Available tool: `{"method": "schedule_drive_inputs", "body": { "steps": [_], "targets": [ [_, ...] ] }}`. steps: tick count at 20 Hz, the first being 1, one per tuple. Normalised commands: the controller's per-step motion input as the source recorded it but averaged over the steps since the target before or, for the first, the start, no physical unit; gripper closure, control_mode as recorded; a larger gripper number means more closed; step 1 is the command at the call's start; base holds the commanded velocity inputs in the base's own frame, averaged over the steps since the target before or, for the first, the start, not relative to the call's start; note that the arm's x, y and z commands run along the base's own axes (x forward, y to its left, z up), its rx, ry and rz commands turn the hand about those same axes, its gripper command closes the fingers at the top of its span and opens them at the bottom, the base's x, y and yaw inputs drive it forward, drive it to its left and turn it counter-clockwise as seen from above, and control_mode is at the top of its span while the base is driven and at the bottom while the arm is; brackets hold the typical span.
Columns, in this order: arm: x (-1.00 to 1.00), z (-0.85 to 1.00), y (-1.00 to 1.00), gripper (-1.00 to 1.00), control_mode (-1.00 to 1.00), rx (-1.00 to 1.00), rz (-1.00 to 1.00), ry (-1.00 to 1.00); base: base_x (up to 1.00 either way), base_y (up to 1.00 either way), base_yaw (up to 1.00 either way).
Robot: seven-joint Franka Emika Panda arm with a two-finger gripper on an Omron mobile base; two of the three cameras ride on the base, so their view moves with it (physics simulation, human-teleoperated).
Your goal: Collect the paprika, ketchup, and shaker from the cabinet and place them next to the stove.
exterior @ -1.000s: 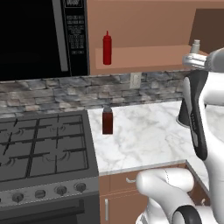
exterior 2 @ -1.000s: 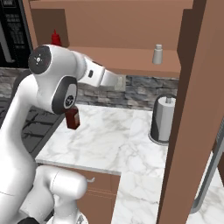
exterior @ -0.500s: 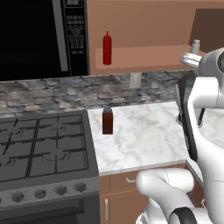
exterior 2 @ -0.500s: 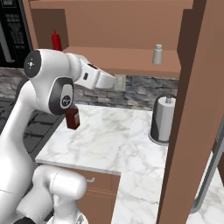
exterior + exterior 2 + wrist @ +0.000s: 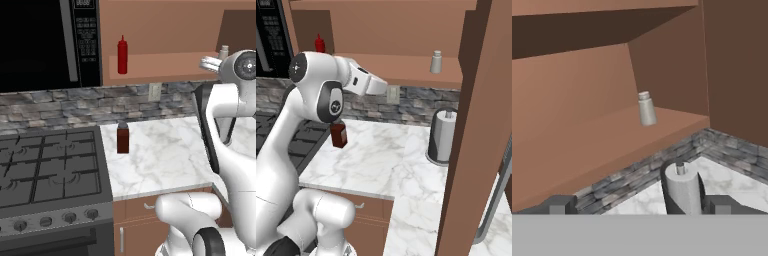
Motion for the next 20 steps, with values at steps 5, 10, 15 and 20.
{"method": "schedule_drive_inputs", "body": {
  "steps": [5,10,15,20],
  "targets": [
    [0.34,0.12,-0.03,-1.0,-1.0,-0.01,-0.01,0.0,0.0,0.0,0.0],
    [0.4,0.18,-0.07,-1.0,-1.0,-0.05,0.0,-0.01,0.0,0.0,0.0],
    [0.4,0.13,-0.14,-1.0,-1.0,-0.06,0.0,0.0,0.0,0.0,0.0],
    [0.39,0.0,-0.34,-1.0,-1.0,-0.05,0.0,0.0,0.0,0.0,0.0]
  ]
}}
